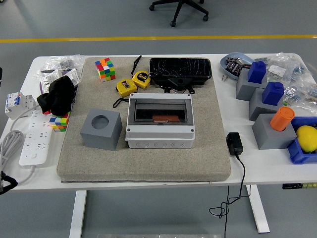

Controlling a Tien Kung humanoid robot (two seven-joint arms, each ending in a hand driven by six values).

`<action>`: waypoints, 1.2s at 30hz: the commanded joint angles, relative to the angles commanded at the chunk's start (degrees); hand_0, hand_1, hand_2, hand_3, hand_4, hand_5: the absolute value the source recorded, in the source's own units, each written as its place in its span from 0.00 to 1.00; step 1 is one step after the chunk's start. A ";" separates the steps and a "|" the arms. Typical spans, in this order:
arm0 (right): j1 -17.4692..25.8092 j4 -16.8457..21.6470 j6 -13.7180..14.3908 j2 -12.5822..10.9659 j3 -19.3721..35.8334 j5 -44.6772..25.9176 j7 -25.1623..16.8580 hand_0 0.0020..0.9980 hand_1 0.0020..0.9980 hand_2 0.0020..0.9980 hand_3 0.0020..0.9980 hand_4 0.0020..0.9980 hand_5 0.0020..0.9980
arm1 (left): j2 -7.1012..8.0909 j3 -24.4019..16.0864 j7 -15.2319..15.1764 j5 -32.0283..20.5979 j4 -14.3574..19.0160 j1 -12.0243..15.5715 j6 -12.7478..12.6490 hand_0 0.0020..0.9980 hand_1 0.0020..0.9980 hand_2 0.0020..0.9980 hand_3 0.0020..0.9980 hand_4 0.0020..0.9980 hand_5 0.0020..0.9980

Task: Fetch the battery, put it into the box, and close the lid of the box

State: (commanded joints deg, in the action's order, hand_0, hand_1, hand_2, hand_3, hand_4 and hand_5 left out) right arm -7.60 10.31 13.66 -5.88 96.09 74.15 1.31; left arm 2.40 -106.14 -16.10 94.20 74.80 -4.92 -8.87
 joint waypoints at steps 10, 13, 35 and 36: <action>-0.31 0.00 -0.47 0.27 0.13 -0.14 -0.01 0.86 0.86 0.83 0.84 1.00 1.00 | 0.03 0.50 0.55 -0.92 0.05 -0.59 0.40 0.74 0.73 0.68 0.73 1.00 1.00; -0.34 0.00 -0.54 0.24 0.00 -0.24 0.01 0.86 0.86 0.83 0.84 1.00 1.00 | 0.06 0.54 0.68 -2.52 -0.03 -0.75 0.54 0.74 0.73 0.68 0.73 1.00 1.00; -0.70 0.00 -0.46 -0.01 -0.22 0.75 0.29 0.84 0.81 0.80 0.83 1.00 1.00 | 0.67 0.38 1.66 -2.11 -1.04 -0.40 0.00 0.78 0.81 0.73 0.50 0.97 0.88; -0.67 0.00 -0.58 0.00 -0.19 0.70 0.34 0.84 0.81 0.80 0.83 1.00 1.00 | 0.73 0.46 1.62 -2.26 -1.17 -0.47 0.29 0.78 0.81 0.73 0.50 0.97 0.88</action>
State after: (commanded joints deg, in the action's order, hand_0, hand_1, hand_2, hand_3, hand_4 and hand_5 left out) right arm -8.28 10.31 13.08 -5.87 95.90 74.85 1.65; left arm 3.13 -105.68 -14.49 91.93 73.63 -5.39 -8.58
